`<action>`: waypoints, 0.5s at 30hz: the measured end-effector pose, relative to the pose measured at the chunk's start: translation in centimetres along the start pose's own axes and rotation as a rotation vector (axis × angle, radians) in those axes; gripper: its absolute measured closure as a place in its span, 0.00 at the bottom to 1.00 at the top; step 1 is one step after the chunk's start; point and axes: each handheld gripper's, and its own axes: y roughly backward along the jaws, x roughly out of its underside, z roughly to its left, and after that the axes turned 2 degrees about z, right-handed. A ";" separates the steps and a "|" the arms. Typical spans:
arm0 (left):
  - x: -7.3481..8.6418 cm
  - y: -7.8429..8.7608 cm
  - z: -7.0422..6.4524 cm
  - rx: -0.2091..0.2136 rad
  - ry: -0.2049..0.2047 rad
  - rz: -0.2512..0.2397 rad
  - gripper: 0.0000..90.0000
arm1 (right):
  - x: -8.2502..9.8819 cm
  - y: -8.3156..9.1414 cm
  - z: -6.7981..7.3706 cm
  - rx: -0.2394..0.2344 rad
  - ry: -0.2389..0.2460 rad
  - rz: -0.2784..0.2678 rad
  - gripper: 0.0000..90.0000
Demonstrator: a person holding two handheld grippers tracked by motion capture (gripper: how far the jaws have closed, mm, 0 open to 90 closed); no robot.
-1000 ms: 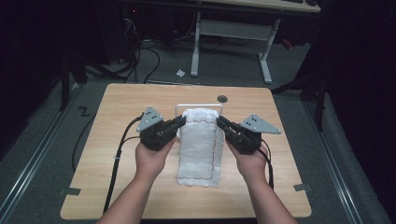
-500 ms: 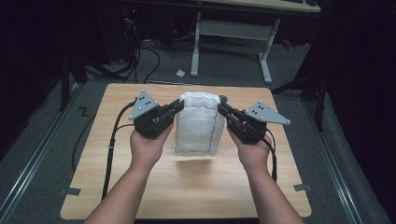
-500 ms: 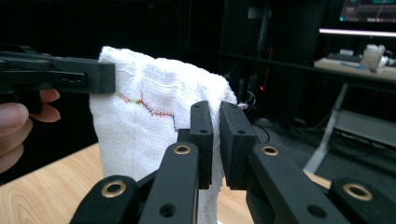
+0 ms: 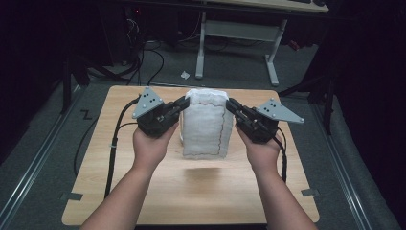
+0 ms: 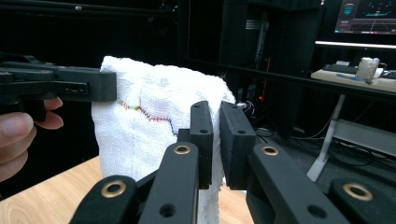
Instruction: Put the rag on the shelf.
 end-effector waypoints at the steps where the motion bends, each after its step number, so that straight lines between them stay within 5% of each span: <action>1: -0.3 -0.2 0.1 0.000 -0.005 0.003 0.96 | -0.2 -0.1 -0.2 0.003 -0.005 -0.004 0.94; 7: -1.6 -1.5 0.5 -0.020 -0.051 0.024 0.96 | -1.1 -1.1 -1.7 0.022 -0.030 0.007 0.94; 15: -2.0 -3.7 3.1 -0.060 -0.022 0.049 0.96 | -2.0 -3.2 -2.7 0.030 -0.011 0.020 0.94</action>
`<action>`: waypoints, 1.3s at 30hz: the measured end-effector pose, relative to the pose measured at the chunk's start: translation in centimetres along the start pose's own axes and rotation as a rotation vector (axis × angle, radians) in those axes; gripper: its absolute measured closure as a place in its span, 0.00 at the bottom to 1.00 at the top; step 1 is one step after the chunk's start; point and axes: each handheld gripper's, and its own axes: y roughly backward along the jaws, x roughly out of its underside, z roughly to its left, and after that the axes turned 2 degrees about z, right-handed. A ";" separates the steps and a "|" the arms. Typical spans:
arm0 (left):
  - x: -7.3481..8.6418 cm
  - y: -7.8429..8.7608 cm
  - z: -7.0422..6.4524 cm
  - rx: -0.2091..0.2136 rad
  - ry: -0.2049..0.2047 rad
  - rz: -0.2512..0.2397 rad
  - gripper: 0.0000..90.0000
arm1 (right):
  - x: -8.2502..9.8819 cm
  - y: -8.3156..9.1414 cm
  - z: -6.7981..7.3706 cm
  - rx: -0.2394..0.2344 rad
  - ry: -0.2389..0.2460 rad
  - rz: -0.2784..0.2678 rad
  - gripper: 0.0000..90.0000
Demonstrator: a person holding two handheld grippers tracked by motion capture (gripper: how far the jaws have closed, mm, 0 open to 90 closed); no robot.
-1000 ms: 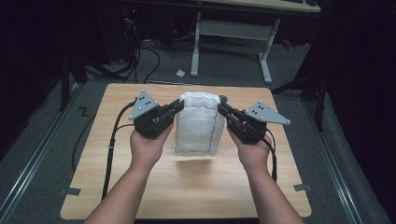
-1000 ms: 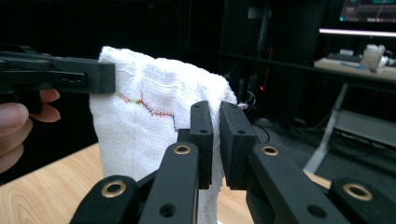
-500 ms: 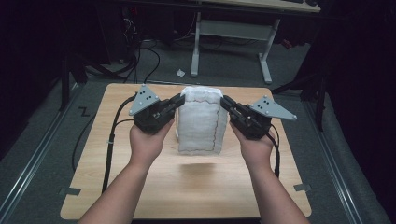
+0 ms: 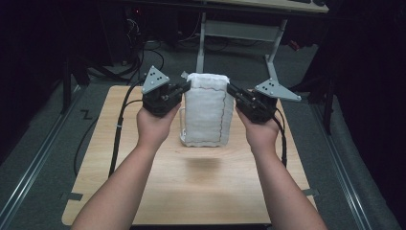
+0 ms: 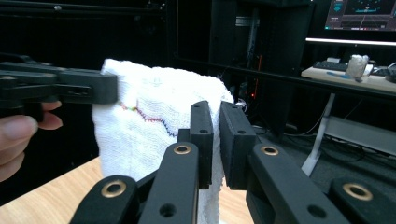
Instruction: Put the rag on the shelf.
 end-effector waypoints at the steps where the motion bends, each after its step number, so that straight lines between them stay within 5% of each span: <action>1: -0.1 -0.3 0.2 -0.007 -0.003 0.005 0.96 | -0.1 -0.3 -0.1 -0.002 0.001 0.002 0.94; 10: -0.5 -1.6 1.8 -0.015 0.025 -0.025 0.96 | -0.6 -2.8 -1.6 -0.008 -0.066 0.002 0.94; 32: -1.8 -4.4 2.5 -0.081 -0.044 -0.018 0.96 | -0.9 -5.3 -4.6 -0.015 -0.134 0.008 0.94; 39: -1.9 -4.4 3.0 -0.091 -0.032 -0.022 0.96 | -1.0 -6.2 -4.8 -0.020 -0.130 0.017 0.94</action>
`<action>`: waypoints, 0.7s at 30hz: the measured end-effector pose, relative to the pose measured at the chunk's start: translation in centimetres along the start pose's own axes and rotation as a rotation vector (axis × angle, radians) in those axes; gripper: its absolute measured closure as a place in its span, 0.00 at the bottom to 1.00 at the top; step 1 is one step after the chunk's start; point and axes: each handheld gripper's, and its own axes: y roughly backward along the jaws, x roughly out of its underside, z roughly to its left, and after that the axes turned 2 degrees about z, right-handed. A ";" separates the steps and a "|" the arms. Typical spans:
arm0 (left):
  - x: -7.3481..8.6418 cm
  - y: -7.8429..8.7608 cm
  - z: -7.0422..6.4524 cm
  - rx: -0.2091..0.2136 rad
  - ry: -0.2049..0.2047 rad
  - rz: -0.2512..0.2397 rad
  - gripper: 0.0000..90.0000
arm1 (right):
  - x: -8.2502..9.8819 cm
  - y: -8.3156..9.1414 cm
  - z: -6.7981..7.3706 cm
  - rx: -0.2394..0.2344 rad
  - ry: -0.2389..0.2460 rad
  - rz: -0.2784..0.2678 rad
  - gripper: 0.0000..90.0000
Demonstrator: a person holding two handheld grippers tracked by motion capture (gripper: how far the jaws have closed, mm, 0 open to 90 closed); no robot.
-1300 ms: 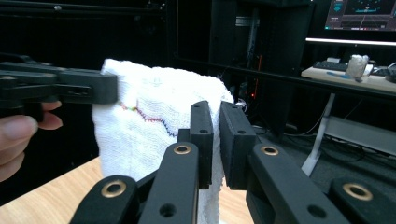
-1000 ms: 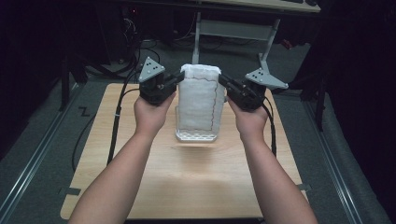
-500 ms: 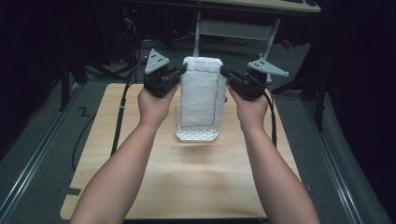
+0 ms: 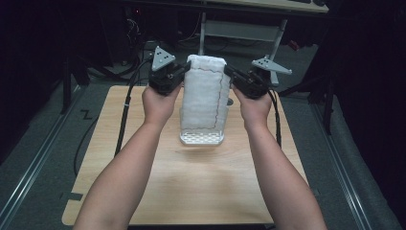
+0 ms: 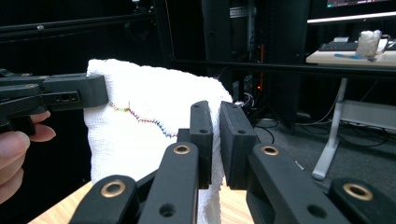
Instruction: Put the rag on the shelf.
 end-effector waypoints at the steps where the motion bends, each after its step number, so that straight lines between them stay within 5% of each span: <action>1: 0.0 0.0 0.0 0.000 0.000 0.000 0.96 | 0.0 0.0 0.0 0.000 0.000 0.000 0.94; 11: 1.0 -1.8 1.4 -0.022 0.045 0.035 0.96 | 0.2 -2.2 -0.5 0.024 0.035 0.033 0.94; 21: 3.8 -5.1 2.9 -0.020 0.092 0.154 0.96 | 1.0 -4.8 -2.0 0.070 0.074 0.137 0.93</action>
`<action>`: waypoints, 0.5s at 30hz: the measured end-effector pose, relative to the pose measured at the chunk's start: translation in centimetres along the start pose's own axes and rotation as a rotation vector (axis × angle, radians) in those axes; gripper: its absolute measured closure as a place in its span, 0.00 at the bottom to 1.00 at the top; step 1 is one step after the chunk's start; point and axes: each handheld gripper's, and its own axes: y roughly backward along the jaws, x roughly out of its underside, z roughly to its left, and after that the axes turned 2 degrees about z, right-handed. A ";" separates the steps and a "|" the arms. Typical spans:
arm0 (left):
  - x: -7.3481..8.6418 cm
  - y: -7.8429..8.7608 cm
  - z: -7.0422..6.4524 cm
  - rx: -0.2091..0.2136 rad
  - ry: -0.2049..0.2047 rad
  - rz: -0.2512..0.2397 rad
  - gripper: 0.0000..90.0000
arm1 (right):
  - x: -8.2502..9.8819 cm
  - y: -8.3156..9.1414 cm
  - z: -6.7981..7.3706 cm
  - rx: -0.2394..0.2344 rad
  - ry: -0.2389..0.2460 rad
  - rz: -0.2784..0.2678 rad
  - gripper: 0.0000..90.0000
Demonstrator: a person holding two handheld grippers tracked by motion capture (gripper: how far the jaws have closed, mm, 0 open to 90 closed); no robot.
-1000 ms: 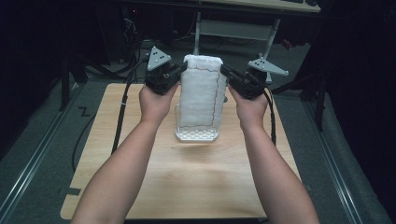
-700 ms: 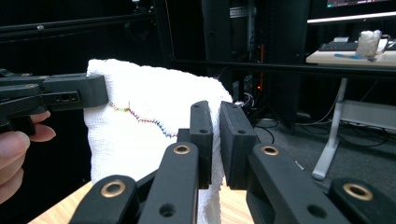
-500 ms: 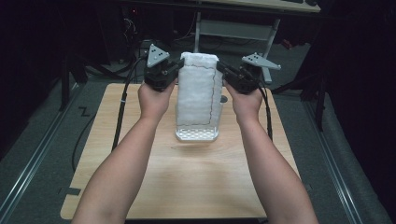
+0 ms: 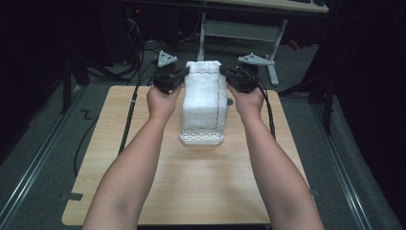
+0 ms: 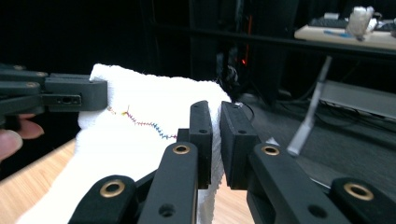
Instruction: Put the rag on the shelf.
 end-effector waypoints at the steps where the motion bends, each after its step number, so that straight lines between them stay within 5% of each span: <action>1: 0.2 -0.2 0.1 -0.003 -0.002 0.008 0.96 | 0.2 -0.3 0.0 0.003 0.001 0.014 0.93; 13: 3.3 -2.6 1.3 0.010 0.058 0.172 0.95 | 2.5 -3.0 -0.3 0.008 -0.026 0.112 0.92; 15: 3.9 -2.9 1.5 0.042 0.067 0.198 0.86 | 3.1 -3.5 -0.6 -0.010 -0.063 0.159 0.79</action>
